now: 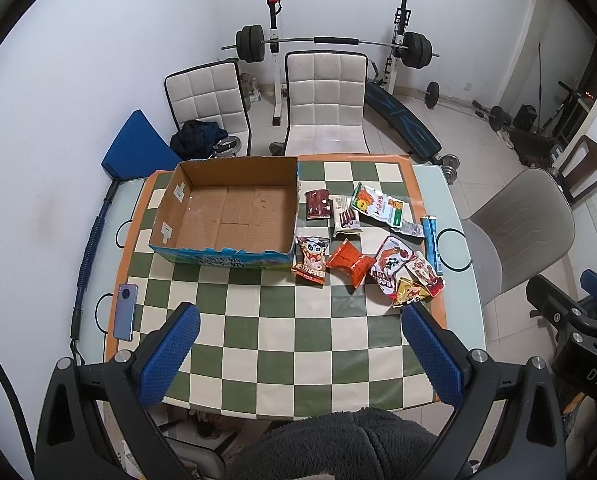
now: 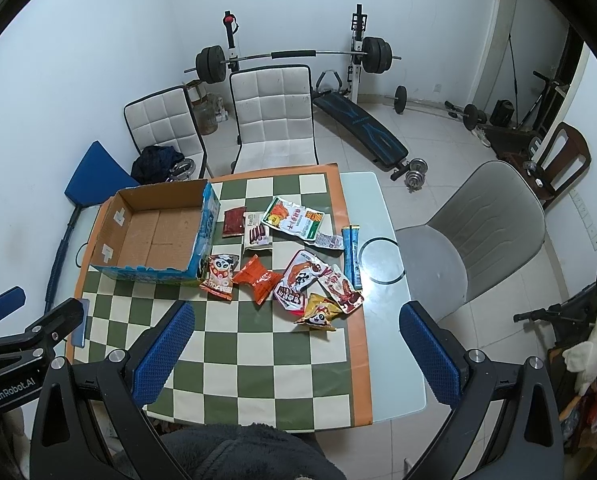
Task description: Organize snacks
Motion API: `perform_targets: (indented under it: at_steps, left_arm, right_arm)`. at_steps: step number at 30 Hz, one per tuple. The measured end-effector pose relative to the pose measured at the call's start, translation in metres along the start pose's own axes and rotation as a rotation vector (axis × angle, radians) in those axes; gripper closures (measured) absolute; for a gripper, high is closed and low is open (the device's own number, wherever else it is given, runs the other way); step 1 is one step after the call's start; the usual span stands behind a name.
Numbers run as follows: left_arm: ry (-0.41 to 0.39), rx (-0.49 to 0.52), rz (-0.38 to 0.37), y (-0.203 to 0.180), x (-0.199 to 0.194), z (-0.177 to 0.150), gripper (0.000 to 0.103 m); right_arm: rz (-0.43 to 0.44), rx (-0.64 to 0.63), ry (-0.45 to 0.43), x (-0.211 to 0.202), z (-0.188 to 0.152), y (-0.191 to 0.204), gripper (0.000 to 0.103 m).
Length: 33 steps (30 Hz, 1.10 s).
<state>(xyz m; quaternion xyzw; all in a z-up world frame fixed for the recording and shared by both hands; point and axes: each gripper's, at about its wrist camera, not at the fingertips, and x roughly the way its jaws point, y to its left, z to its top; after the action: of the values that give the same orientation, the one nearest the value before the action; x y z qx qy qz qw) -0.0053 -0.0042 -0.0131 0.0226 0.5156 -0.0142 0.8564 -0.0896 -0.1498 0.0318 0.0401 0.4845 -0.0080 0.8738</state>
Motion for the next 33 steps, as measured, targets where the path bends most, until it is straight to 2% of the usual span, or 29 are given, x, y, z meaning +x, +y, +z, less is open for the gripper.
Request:
perform_targets:
  at_steps: [33]
  left_arm:
    - [0.014,0.0,-0.016,-0.002,0.002,0.002,0.0]
  right_arm:
    - [0.009,0.004,0.031,0.007,-0.01,0.003,0.0]
